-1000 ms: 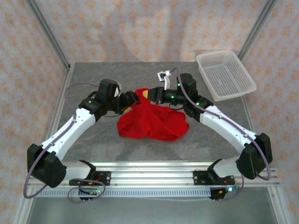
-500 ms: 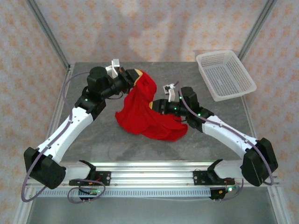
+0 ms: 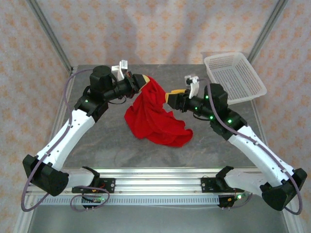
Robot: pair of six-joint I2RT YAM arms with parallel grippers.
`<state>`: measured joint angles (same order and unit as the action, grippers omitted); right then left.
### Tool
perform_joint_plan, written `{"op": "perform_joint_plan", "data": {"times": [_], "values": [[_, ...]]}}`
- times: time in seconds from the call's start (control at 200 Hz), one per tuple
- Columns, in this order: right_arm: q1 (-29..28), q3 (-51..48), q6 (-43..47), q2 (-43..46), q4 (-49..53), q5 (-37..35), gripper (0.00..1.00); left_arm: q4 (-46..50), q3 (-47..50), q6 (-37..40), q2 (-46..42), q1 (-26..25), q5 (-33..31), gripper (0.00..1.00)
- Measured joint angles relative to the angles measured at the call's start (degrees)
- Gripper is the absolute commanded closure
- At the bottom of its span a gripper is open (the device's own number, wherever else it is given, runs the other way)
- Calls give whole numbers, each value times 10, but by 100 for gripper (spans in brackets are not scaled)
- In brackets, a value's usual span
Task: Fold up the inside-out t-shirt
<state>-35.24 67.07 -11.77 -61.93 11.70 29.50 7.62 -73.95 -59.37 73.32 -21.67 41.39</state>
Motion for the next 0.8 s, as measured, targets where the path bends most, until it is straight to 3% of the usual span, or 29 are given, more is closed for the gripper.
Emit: {"op": "perform_joint_plan", "data": {"times": [0.055,0.3,0.42,0.801], "values": [[-5,39,-8,-21,15,-8,51,7,0,6,2,0,0,100],[-77,227,-92,-169,168,-85,54,21,0,14,3,0,-5,100],[-109,233,-141,-184,232,-132,54,21,1,14,3,0,-14,100],[-108,257,-262,-203,279,-203,52,21,1,15,17,0,-15,100]]}}
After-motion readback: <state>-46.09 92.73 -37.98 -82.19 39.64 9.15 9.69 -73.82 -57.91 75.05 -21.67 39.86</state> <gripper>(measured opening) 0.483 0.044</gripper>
